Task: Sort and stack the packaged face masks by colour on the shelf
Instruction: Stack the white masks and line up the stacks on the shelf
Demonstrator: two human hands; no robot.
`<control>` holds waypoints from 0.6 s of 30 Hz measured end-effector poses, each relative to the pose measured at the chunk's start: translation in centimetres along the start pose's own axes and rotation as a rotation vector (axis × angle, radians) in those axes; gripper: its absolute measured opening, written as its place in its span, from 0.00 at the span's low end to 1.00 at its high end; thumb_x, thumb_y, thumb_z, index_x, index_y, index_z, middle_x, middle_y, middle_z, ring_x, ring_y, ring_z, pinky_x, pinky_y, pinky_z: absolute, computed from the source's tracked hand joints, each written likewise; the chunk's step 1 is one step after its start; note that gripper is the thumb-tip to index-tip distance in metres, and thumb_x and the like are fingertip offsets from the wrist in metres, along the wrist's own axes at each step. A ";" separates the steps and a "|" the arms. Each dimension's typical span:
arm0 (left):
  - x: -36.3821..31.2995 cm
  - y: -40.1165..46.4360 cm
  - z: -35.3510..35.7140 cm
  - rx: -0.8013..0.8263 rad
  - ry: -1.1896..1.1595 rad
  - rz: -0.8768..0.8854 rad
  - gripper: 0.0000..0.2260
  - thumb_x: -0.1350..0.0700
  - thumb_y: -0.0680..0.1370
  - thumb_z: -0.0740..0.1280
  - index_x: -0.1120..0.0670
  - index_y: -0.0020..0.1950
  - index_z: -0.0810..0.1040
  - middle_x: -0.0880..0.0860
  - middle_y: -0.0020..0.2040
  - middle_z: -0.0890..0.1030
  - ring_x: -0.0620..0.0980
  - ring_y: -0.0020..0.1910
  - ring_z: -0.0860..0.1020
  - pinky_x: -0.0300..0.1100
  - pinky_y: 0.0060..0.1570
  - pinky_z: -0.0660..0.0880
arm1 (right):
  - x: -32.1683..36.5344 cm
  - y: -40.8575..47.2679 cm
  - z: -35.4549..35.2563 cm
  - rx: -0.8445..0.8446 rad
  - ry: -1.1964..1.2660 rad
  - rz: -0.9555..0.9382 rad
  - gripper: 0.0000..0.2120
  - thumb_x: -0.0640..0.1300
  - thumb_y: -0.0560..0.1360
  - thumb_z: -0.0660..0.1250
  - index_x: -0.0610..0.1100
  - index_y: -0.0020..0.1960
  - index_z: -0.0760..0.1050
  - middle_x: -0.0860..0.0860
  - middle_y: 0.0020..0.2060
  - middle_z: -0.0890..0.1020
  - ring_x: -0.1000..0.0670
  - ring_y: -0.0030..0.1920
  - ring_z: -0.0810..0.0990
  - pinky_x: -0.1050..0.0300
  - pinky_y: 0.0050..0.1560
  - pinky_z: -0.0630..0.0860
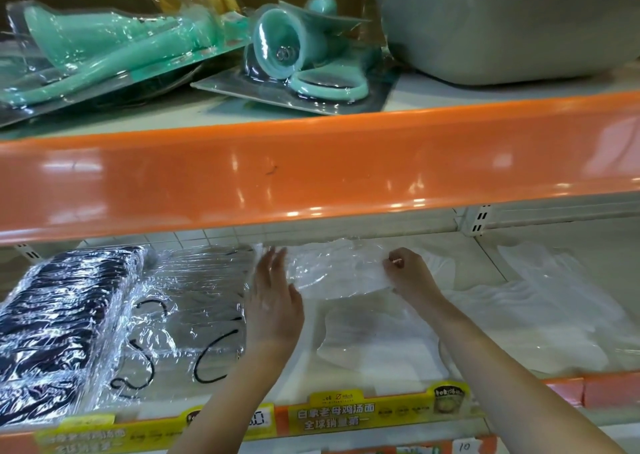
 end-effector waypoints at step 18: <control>2.2 -2.1 10.7 0.697 0.392 0.001 0.24 0.47 0.83 0.50 0.54 0.77 0.52 0.58 0.79 0.49 0.56 0.77 0.45 0.49 0.73 0.45 | 1.5 0.6 4.4 -0.007 -0.333 -0.124 0.21 0.37 0.78 0.59 0.36 0.71 0.61 0.41 0.65 0.66 0.43 0.64 0.66 0.54 0.62 0.65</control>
Point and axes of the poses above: each hand's wrist, its own y-axis towards the middle knuckle, its own z-axis out of the palm, x = y × z, the point moved 10 cm from there along y, towards the middle knuckle
